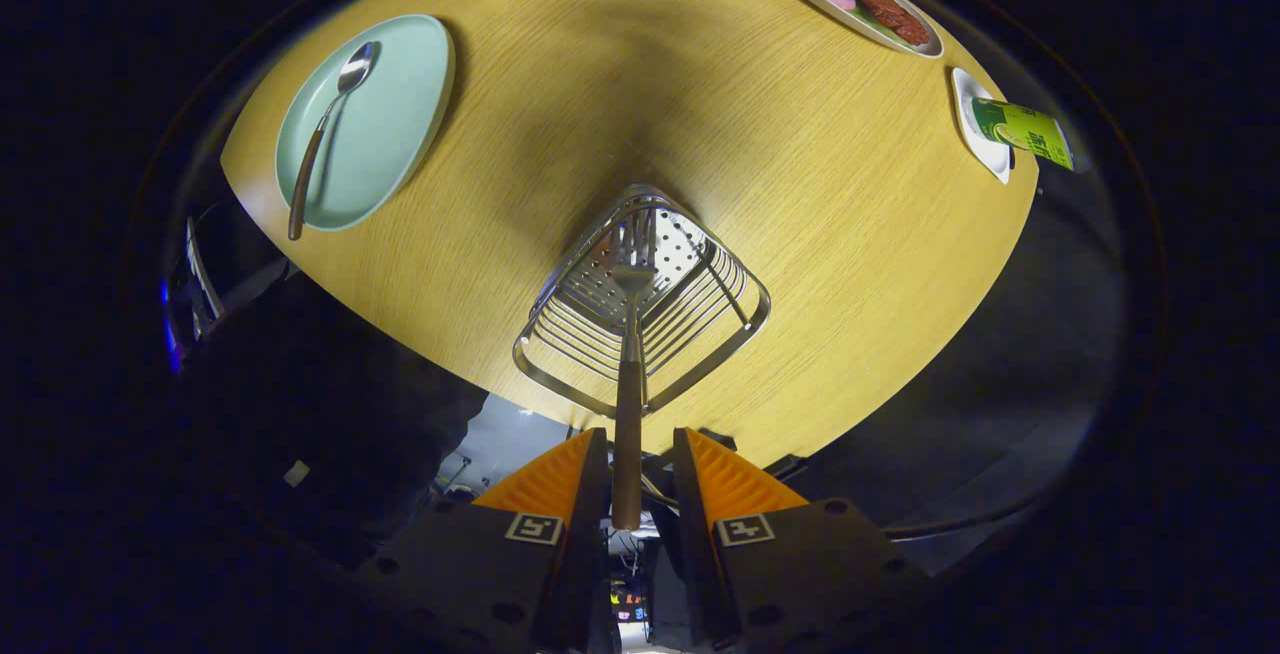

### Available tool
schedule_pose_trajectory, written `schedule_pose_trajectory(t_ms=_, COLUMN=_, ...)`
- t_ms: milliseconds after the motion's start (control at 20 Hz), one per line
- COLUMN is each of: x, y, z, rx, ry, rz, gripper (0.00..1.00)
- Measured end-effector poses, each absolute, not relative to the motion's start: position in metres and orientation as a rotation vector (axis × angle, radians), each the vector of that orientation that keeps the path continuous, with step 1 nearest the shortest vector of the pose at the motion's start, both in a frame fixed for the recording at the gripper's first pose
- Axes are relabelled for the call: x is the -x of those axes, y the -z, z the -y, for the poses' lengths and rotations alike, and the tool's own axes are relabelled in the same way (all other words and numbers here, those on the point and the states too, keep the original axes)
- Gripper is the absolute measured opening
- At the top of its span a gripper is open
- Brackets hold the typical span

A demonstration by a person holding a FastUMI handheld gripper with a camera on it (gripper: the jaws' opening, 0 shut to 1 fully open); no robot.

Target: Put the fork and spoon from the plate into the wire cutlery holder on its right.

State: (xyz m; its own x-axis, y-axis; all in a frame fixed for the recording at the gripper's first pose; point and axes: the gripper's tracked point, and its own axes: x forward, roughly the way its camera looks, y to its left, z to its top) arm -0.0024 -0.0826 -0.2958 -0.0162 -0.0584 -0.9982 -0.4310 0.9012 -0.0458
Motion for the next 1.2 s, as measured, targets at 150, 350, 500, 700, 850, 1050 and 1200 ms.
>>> schedule_pose_trajectory(t_ms=150, x=-0.003, y=0.289, z=0.076, rx=0.336, ry=-0.275, rz=-1.414, gripper=0.45)
schedule_pose_trajectory(t_ms=350, x=-0.020, y=0.255, z=0.053, rx=0.243, ry=-0.213, rz=-1.099, gripper=0.51)
schedule_pose_trajectory(t_ms=500, x=-0.025, y=0.231, z=0.018, rx=0.170, ry=-0.188, rz=-0.903, gripper=0.59)
schedule_pose_trajectory(t_ms=700, x=-0.021, y=0.214, z=-0.066, rx=0.044, ry=-0.264, rz=-0.798, gripper=0.59)
schedule_pose_trajectory(t_ms=850, x=-0.026, y=0.219, z=-0.131, rx=0.012, ry=-0.329, rz=-0.775, gripper=0.59)
schedule_pose_trajectory(t_ms=1050, x=-0.038, y=0.243, z=-0.198, rx=0.025, ry=-0.394, rz=-0.780, gripper=0.59)
schedule_pose_trajectory(t_ms=1200, x=-0.046, y=0.273, z=-0.223, rx=0.056, ry=-0.398, rz=-0.824, gripper=0.59)
